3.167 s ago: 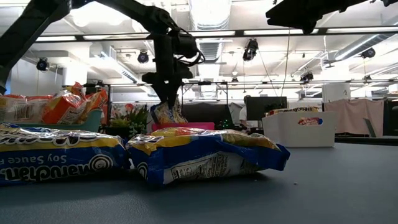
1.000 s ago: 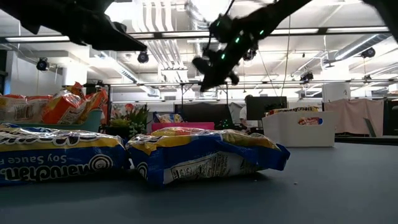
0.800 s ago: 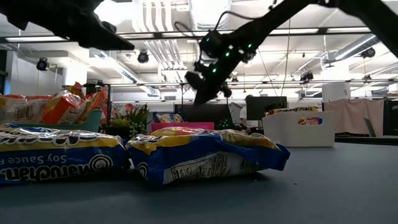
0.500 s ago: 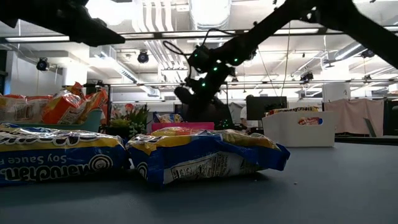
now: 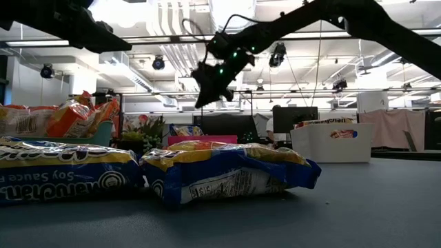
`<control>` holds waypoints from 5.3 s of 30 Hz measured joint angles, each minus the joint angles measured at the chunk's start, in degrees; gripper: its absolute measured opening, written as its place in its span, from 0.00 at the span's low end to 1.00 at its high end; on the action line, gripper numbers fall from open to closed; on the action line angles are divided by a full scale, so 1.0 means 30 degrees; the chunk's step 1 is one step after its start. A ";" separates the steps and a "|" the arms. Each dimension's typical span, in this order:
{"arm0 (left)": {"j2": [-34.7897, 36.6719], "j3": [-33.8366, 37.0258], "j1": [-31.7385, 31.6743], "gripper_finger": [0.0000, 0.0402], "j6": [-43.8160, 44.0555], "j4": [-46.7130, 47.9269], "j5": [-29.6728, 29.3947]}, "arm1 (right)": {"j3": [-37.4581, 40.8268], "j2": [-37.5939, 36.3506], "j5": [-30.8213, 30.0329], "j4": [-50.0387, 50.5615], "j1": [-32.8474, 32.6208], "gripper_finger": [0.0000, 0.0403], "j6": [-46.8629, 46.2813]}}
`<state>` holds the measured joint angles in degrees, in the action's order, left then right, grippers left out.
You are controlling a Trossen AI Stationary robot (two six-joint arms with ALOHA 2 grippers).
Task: Sort Maruchan noodles
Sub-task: Put the blue noodle pack into the red bin
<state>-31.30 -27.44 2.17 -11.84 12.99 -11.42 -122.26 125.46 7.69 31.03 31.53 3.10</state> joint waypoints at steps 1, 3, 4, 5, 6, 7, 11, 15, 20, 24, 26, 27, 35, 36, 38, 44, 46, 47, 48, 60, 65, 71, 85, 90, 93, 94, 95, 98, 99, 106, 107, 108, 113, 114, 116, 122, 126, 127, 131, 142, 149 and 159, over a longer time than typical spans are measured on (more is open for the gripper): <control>0.0012 0.0000 0.0000 0.31 -0.0034 0.0021 0.0000 | -0.0265 -0.0026 0.0728 0.0164 0.0177 0.03 -0.0109; -0.0010 0.0000 0.0000 0.31 -0.0179 -0.0012 0.0004 | -0.0559 -0.0026 0.1484 0.0299 0.0486 0.06 -0.0689; -0.0010 0.0000 0.0000 0.31 -0.0187 -0.0009 0.0000 | -0.0626 -0.0026 0.1507 0.0321 0.0617 0.08 -0.1148; -0.0020 0.0000 0.0000 0.31 -0.0192 -0.0010 0.0000 | -0.0639 -0.0018 0.1437 0.0318 0.0733 0.10 -0.1679; -0.0025 0.0000 0.0000 0.31 -0.0204 -0.0025 0.0000 | -0.0625 -0.0018 0.1393 0.0164 0.0825 0.13 -0.2266; -0.0023 0.0000 0.0000 0.31 -0.0209 -0.0042 0.0000 | -0.0610 -0.0018 0.1398 -0.0044 0.0914 0.16 -0.2986; -0.0017 0.0000 0.0000 0.31 -0.0230 -0.0049 0.0000 | -0.0614 -0.0018 0.0551 -0.0143 0.1405 0.28 -0.5956; -0.0017 0.0000 -0.0007 0.31 -0.0349 -0.0044 0.0000 | -0.0528 -0.0012 0.0926 -0.0147 0.2222 0.36 -0.5653; -0.0032 -0.0007 -0.0007 0.31 -0.0471 -0.0034 0.0000 | -0.0304 0.0354 0.5958 0.0114 0.3055 0.42 0.1960; -0.0025 -0.0015 -0.0007 0.31 -0.0471 -0.0016 0.0000 | -0.0229 0.1030 0.7820 0.0009 0.3255 0.43 0.4500; -0.0026 -0.0015 -0.0007 0.31 -0.0543 -0.0012 0.0000 | -0.0216 0.1380 0.7874 0.0001 0.3145 0.41 0.4943; -0.0032 -0.0015 -0.0007 0.31 -0.0637 -0.0012 0.0000 | -0.0209 0.1541 0.7896 0.0007 0.3050 0.41 0.5155; -0.0054 0.0051 -0.0007 0.31 -0.1039 0.0046 0.0000 | -0.0369 0.2816 0.7729 -0.1508 0.2714 0.38 0.4801; -0.0079 0.0051 -0.0007 0.31 -0.1039 0.0055 0.0000 | -0.0362 0.2887 0.7726 -0.1686 0.2748 0.38 0.4603; -0.0090 0.0052 -0.0007 0.31 -0.1040 0.0084 0.0000 | -0.0362 0.3092 0.7706 -0.2213 0.2788 0.38 0.4391; -0.0107 0.0066 -0.0007 0.31 -0.1046 0.0168 0.0000 | -0.0362 0.3198 0.5884 -0.2266 0.2734 0.38 0.4081; -0.0173 0.0069 -0.0007 0.31 -0.1046 0.0180 -0.0003 | -0.0362 0.3144 0.5615 -0.2297 0.2752 0.38 0.3935; -0.0213 0.0076 -0.0007 0.31 -0.1049 0.0194 -0.0006 | -0.0383 0.3096 0.5313 -0.2293 0.2752 0.38 0.3892; -0.0265 0.0080 -0.0007 0.31 -0.1087 0.0199 -0.0007 | -0.0471 0.3078 0.5048 -0.2302 0.2752 0.38 0.3808; -0.0790 0.0087 -0.0007 0.31 -0.1243 0.0235 -0.0015 | -0.0398 0.3720 0.6441 -0.2587 0.2608 0.38 0.2809; -0.0790 0.0087 -0.0007 0.31 -0.1323 0.0177 -0.0059 | -0.0311 0.3792 0.6788 -0.2910 0.2459 0.37 0.2908; -0.0790 0.0087 -0.0007 0.31 -0.1384 0.0058 -0.0066 | -0.0355 0.3789 0.6817 -0.3340 0.2439 0.36 0.2817; -0.0790 0.0087 -0.0005 0.31 -0.1396 -0.0027 -0.0066 | -0.0333 0.3785 0.6956 -0.3379 0.2424 0.03 0.2929; -0.0790 0.0087 -0.0004 0.31 -0.1396 -0.0027 -0.0066 | -0.0333 0.3785 0.6944 -0.3617 0.2253 0.02 0.3396; -0.0790 0.0087 -0.0002 0.31 -0.1396 -0.0034 -0.0066 | -0.0333 0.3777 0.6941 -0.3983 0.2097 0.02 0.3465; -0.0790 0.0087 -0.0007 0.31 -0.1406 -0.0034 -0.0066 | -0.0331 0.3777 0.6954 -0.4163 0.2025 0.02 0.3471; -0.0790 0.0087 -0.0005 0.31 -0.1432 -0.0034 -0.0066 | -0.0325 0.3772 0.6943 -0.4361 0.1958 0.02 0.3467; -0.0790 0.0087 -0.0001 0.31 -0.1469 -0.0034 -0.0066 | -0.0325 0.3760 0.6958 -0.4946 0.1748 0.02 0.3462; -0.0790 0.0087 0.0000 0.31 -0.1470 -0.0034 -0.0066 | -0.0325 0.3756 0.6962 -0.5164 0.1674 0.02 0.3458; -0.0790 0.0087 -0.0002 0.31 -0.1469 -0.0034 -0.0066 | -0.0322 0.3708 0.6941 -0.5654 0.1302 0.02 0.3257; -0.0790 0.0087 -0.0004 0.31 -0.1469 -0.0034 -0.0066 | -0.0301 0.3620 0.6934 -0.5658 0.1302 0.02 0.3048; -0.0790 0.0087 0.0000 0.31 -0.1469 -0.0034 -0.0066 | -0.0296 0.3494 0.6937 -0.5666 0.1302 0.02 0.2717; -0.0790 0.0087 0.0000 0.31 -0.1469 -0.0034 -0.0066 | -0.0312 0.2207 0.6864 -0.5310 0.1179 0.02 0.0754; -0.0790 0.0087 0.0000 0.31 -0.1518 -0.0034 -0.0066 | -0.0333 0.1995 0.6689 -0.4851 0.1085 0.02 0.0719; -0.0790 0.0087 0.0000 0.31 -0.1568 -0.0034 -0.0066 | -0.0333 0.1596 0.5750 -0.3294 0.0762 0.02 0.0675; -0.0790 0.0087 -0.0002 0.31 -0.1585 -0.0037 -0.0070 | -0.0325 0.1002 0.0261 0.2433 -0.0486 0.02 0.0524; -0.0790 0.0087 -0.0004 0.31 -0.1593 -0.0056 -0.0068 | 0.0134 0.1263 -0.2210 0.3413 -0.1118 0.02 -0.0879; -0.0790 0.0087 0.0000 0.31 -0.1593 -0.0056 -0.0072 | 0.0227 0.1329 -0.2474 0.3612 -0.1202 0.02 -0.1256; -0.0790 0.0087 -0.0002 0.31 -0.1573 -0.0117 -0.0073 | 0.0333 0.1537 -0.2591 0.3549 -0.1349 0.02 -0.2525; -0.0790 0.0087 0.0000 0.31 -0.1534 -0.0128 -0.0073 | 0.0447 0.3248 -0.2496 0.2239 -0.1226 0.02 -0.3432; -0.0790 0.0087 0.0000 0.31 -0.1534 -0.0129 -0.0073 | 0.0447 0.3369 -0.2400 0.0642 -0.1305 0.02 -0.3690; -0.0790 0.0087 0.0000 0.31 -0.1534 -0.0165 -0.0073 | 0.0447 0.3416 -0.0806 -0.0218 -0.1386 0.02 -0.3819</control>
<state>-33.67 -27.18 2.17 -16.45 12.49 -11.64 -120.92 135.71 5.27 30.37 27.38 -8.36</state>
